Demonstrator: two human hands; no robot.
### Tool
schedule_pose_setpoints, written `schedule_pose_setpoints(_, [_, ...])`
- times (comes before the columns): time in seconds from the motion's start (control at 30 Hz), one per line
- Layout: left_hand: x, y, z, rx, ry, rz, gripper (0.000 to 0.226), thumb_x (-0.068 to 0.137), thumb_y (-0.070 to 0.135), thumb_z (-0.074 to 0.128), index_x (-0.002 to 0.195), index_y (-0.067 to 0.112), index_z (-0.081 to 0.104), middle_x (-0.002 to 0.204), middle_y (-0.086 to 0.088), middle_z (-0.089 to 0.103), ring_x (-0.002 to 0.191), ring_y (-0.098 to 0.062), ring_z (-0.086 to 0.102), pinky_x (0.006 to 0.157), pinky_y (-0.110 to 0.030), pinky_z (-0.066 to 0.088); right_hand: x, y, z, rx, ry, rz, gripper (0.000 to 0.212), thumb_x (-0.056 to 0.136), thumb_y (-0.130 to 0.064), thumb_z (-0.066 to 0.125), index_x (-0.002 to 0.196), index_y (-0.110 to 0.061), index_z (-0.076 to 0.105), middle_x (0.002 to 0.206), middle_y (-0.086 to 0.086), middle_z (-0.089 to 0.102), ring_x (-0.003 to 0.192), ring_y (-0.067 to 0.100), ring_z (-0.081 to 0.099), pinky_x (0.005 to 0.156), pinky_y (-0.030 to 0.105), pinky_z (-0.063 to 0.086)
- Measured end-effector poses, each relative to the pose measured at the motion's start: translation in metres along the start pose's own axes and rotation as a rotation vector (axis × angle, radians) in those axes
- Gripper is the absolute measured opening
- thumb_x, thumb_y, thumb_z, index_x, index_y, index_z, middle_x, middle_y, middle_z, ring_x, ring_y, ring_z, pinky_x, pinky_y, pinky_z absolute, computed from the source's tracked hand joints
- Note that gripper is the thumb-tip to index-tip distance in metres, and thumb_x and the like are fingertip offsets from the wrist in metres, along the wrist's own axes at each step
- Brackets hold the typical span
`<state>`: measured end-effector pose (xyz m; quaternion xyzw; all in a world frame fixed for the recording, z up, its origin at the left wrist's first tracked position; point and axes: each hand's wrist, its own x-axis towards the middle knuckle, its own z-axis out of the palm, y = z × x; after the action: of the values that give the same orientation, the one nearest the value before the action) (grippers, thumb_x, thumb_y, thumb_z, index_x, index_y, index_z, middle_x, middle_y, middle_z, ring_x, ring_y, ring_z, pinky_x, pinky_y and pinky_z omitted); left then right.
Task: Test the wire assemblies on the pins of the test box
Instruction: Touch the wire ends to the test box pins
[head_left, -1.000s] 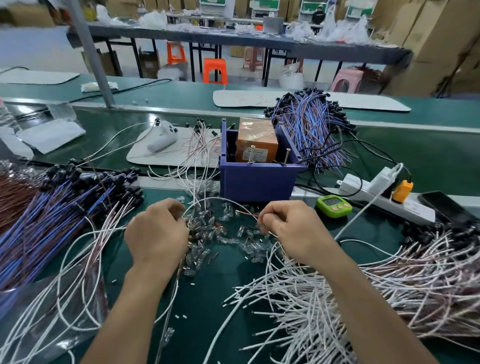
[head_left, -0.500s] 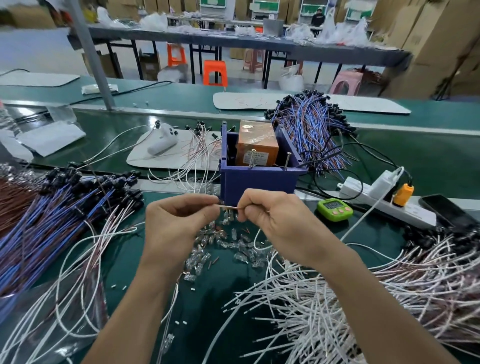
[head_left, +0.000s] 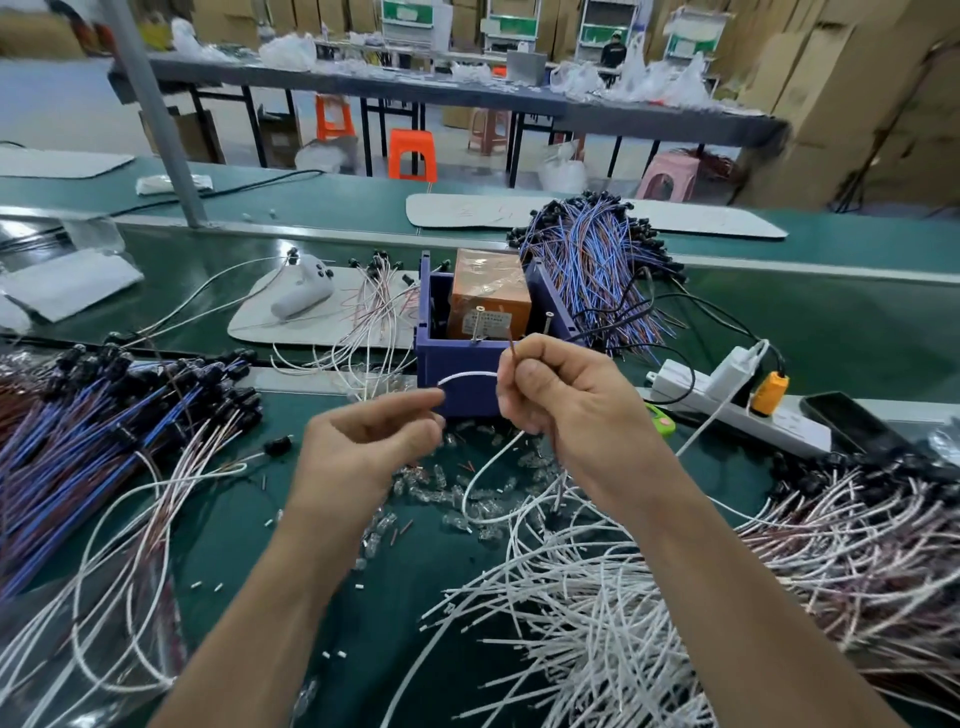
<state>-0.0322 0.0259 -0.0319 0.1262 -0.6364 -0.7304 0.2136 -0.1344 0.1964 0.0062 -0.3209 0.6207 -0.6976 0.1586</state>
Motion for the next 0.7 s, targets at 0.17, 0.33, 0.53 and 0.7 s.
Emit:
schedule_pose_setpoints(0.17, [0.004,-0.007,0.033,-0.39,-0.16,-0.117,0.025,0.069,0.018,0.085,0.094,0.018,0.084,0.084,-0.003,0.077,0.075,-0.009,0.07,0.072,-0.018,0.055,-0.005,-0.007,0.011,0.129,0.004,0.063,0.027,0.106,-0.001,0.043,0.088,-0.006,0.062,0.065,0.006,0.057,0.059,0.015,0.042,0.057,0.027,0.029])
schedule_pose_setpoints(0.33, [0.013,-0.004,0.043,-0.495,-0.218,-0.055,0.046,0.072,0.037,0.091,0.103,0.005,0.077,0.078,-0.002,0.069,0.076,-0.015,0.06,0.078,-0.026,0.052,-0.008,-0.017,0.025,0.284,0.124,0.146,0.026,0.106,-0.001,0.042,0.087,-0.004,0.06,0.06,0.009,0.055,0.058,0.021,0.038,0.057,0.03,0.028])
schedule_pose_setpoints(0.53, [0.02,0.019,0.045,-0.516,-0.087,-0.184,0.015,0.082,0.023,0.067,0.077,0.017,0.08,0.075,-0.002,0.072,0.069,-0.014,0.068,0.07,-0.025,0.05,-0.009,-0.024,0.029,0.226,0.227,0.179,0.026,0.105,-0.002,0.048,0.088,-0.008,0.066,0.077,0.011,0.075,0.071,0.021,0.071,0.072,0.029,0.058])
schedule_pose_setpoints(0.7, [0.026,0.046,0.008,-0.387,0.049,-0.182,0.016,0.092,0.024,0.059,0.099,0.012,0.067,0.074,-0.003,0.074,0.065,-0.017,0.072,0.056,-0.027,0.058,-0.013,-0.041,-0.011,0.052,0.353,0.053,0.021,0.099,-0.002,0.059,0.087,-0.011,0.073,0.082,0.01,0.079,0.081,0.02,0.078,0.08,0.031,0.062])
